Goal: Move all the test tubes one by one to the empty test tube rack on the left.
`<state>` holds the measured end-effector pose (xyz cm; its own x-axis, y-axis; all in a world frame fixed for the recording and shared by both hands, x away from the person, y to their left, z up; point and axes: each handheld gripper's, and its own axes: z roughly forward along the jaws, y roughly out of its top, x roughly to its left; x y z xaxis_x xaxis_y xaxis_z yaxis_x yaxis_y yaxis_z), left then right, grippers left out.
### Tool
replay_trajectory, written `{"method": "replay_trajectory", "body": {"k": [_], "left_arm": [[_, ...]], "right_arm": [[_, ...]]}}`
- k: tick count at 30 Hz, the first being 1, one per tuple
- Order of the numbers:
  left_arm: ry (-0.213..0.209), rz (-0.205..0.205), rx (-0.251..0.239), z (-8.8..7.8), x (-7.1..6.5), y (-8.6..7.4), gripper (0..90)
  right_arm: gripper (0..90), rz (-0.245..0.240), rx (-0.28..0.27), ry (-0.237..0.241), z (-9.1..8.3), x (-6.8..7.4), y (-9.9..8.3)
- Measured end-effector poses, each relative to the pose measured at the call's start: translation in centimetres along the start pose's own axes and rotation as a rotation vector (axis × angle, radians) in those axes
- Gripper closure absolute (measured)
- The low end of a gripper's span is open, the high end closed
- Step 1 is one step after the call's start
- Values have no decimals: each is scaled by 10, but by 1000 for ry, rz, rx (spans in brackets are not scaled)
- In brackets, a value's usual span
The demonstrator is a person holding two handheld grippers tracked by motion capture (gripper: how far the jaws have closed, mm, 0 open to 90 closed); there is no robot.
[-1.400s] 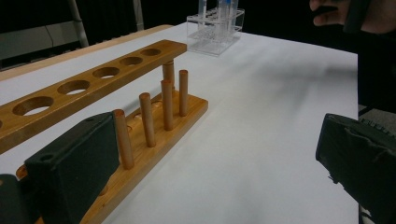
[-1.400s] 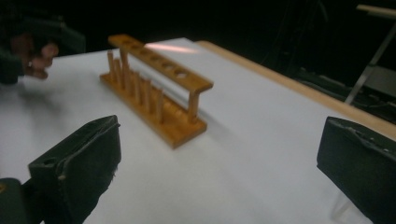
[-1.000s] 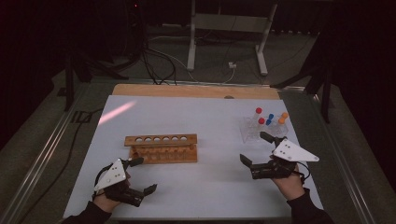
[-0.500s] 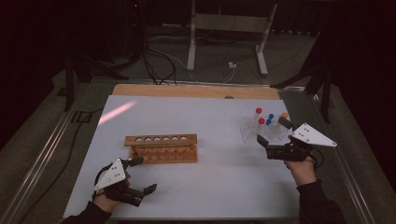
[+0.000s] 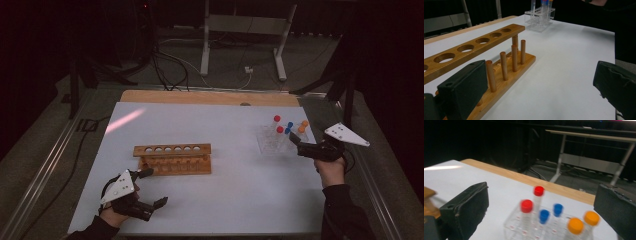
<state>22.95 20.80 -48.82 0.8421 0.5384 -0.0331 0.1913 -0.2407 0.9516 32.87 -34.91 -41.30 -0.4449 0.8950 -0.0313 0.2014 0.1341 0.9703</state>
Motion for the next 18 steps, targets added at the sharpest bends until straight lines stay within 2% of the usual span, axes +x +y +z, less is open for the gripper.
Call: {"method": "replay_trajectory", "body": {"k": [3,15,18], "left_arm": [[-1,-2,-2,0,0,0,6],[-1,0,1,0,0,0,6],[-1,-1,1,0,0,0,6]], "right_arm": [[0,-1,14,-16,3,-6,-6],[0,71,81,-68,17,-22,-31],[45,81,98,-82,19,-24,-37]]}}
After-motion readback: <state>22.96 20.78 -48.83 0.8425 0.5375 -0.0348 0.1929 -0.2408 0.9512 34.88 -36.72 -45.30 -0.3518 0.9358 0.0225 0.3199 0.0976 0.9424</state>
